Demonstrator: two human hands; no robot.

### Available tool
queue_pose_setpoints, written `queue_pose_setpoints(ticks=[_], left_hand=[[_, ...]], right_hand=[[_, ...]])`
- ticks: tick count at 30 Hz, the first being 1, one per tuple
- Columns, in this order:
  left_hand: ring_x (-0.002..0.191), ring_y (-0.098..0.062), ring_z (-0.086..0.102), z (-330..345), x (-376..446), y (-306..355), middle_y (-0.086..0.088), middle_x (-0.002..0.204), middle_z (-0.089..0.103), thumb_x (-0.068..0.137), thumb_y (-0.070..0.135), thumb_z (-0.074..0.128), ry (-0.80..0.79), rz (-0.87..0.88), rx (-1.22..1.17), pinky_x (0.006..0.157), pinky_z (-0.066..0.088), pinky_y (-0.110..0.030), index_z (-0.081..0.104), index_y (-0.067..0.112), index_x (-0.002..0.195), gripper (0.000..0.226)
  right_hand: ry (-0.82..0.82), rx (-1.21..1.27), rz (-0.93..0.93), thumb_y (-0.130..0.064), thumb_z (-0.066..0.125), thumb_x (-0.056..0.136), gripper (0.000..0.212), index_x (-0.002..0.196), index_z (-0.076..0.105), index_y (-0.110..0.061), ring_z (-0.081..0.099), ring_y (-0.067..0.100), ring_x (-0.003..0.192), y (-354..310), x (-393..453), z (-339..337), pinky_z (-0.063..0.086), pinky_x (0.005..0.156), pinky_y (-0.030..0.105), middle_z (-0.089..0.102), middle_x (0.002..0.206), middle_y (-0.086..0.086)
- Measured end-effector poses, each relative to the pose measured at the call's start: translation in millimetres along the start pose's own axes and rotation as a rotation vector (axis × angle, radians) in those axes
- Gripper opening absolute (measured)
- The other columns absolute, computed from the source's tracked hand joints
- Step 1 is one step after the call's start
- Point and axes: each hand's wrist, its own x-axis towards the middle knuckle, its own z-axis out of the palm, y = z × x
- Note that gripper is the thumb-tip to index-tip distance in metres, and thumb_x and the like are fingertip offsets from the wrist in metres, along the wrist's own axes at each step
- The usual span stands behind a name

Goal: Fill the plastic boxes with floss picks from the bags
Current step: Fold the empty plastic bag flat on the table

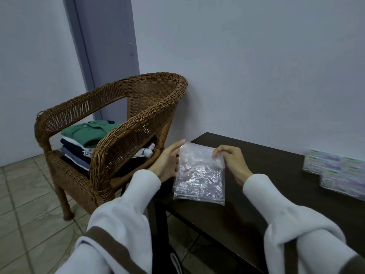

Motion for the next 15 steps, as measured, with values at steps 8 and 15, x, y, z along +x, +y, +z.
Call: queue_pose_setpoints(ticks=[8,15], left_hand=[[0.108,-0.025,0.061,-3,-8,-4,-0.016,0.125,0.058,0.084,-0.014,0.054,0.133,0.173,-0.004,0.084,0.056,-0.027,0.049,0.005,0.126,0.046],[0.102,-0.025,0.065,-8,-18,-4,-0.015,0.119,0.063,0.083,-0.002,0.064,0.257,0.167,0.024,0.08,0.057,-0.03,0.054,0.005,0.121,0.04]], right_hand=[[-0.266,0.32,0.179,-0.043,0.041,0.094,0.034,0.123,0.047,-0.028,0.053,0.031,0.113,-6,-5,9,0.046,0.095,0.05,0.051,0.127,0.009],[-0.338,0.248,0.261,0.001,0.061,0.084,0.055,0.133,0.039,-0.009,0.066,0.022,0.093,2,-7,22,0.059,0.072,0.033,0.063,0.111,0.01]])
